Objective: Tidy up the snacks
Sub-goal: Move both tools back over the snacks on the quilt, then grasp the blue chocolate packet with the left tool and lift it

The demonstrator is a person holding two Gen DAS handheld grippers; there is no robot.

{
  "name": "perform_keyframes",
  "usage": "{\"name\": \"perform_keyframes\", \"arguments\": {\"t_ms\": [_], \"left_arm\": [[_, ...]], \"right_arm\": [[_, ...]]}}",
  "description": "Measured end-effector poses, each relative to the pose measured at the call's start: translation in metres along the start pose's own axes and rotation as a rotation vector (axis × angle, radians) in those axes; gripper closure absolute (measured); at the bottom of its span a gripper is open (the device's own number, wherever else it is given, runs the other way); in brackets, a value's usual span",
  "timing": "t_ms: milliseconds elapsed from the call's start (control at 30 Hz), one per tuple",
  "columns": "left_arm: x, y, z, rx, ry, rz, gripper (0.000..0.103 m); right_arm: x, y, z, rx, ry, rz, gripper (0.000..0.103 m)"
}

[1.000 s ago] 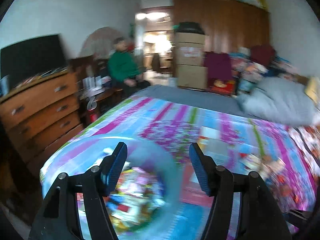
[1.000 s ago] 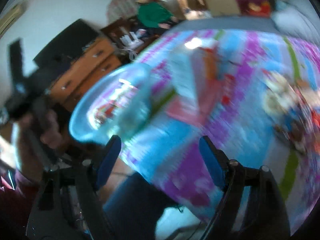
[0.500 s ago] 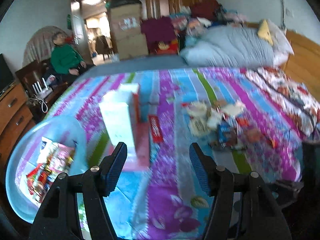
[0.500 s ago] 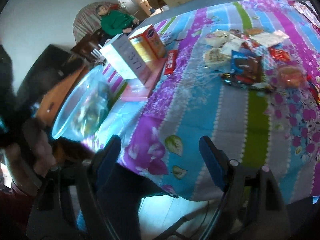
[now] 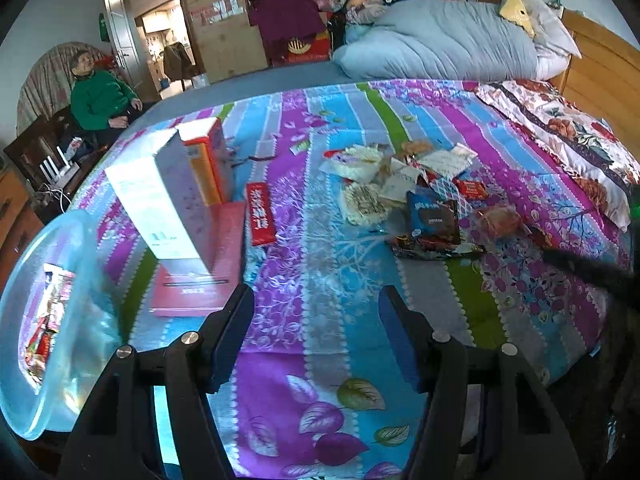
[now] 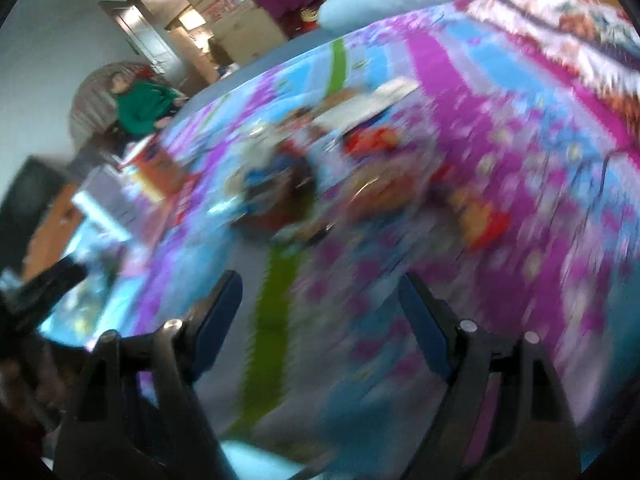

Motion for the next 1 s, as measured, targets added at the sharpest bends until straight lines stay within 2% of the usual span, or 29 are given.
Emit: {"name": "perform_keyframes", "arguments": {"t_ms": [100, 167, 300, 400, 500, 567, 700, 800, 900, 1000], "left_arm": [[0.0, -0.016, 0.002, -0.02, 0.03, -0.025, 0.037], [0.001, -0.026, 0.002, -0.026, 0.054, -0.043, 0.037], [0.005, -0.049, 0.005, -0.029, 0.08, -0.063, 0.037], [0.009, -0.062, 0.008, -0.033, 0.094, -0.068, 0.037], [0.014, -0.071, 0.012, -0.051, 0.102, -0.063, 0.037], [0.02, -0.077, 0.018, -0.076, 0.092, -0.046, 0.037], [0.042, -0.096, 0.051, -0.162, 0.025, 0.009, 0.037], [0.051, -0.118, 0.075, -0.236, 0.017, 0.001, 0.037], [0.053, -0.148, 0.095, -0.223, 0.02, -0.032, 0.037], [0.055, -0.156, 0.112, -0.181, -0.032, -0.001, 0.037]], "right_arm": [[0.027, -0.032, 0.01, -0.055, 0.021, -0.031, 0.022], [0.037, -0.049, 0.011, -0.091, 0.035, -0.046, 0.017], [0.033, -0.086, 0.006, -0.175, 0.079, -0.102, 0.012], [0.025, -0.096, 0.002, -0.229, 0.144, -0.081, 0.013], [0.024, -0.087, 0.004, -0.189, 0.134, -0.061, 0.038], [0.023, -0.078, 0.005, -0.136, 0.115, -0.052, 0.046], [0.009, -0.053, 0.002, -0.067, 0.089, -0.024, 0.046], [-0.009, -0.037, 0.0, -0.024, 0.053, -0.024, 0.046], [-0.024, -0.03, 0.0, -0.007, 0.031, -0.036, 0.046], [-0.033, -0.03, 0.003, -0.014, 0.036, -0.052, 0.046]]}}
Point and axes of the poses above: each gripper's, at about its wrist camera, not at the fingertips, and y roughly against the way its jaws point, z to its right, x to its top, the point moved 5 cm from there along -y, roughly the way its jaws point, and after that the axes turned 5 degrees about -y, right-handed, at the moved point
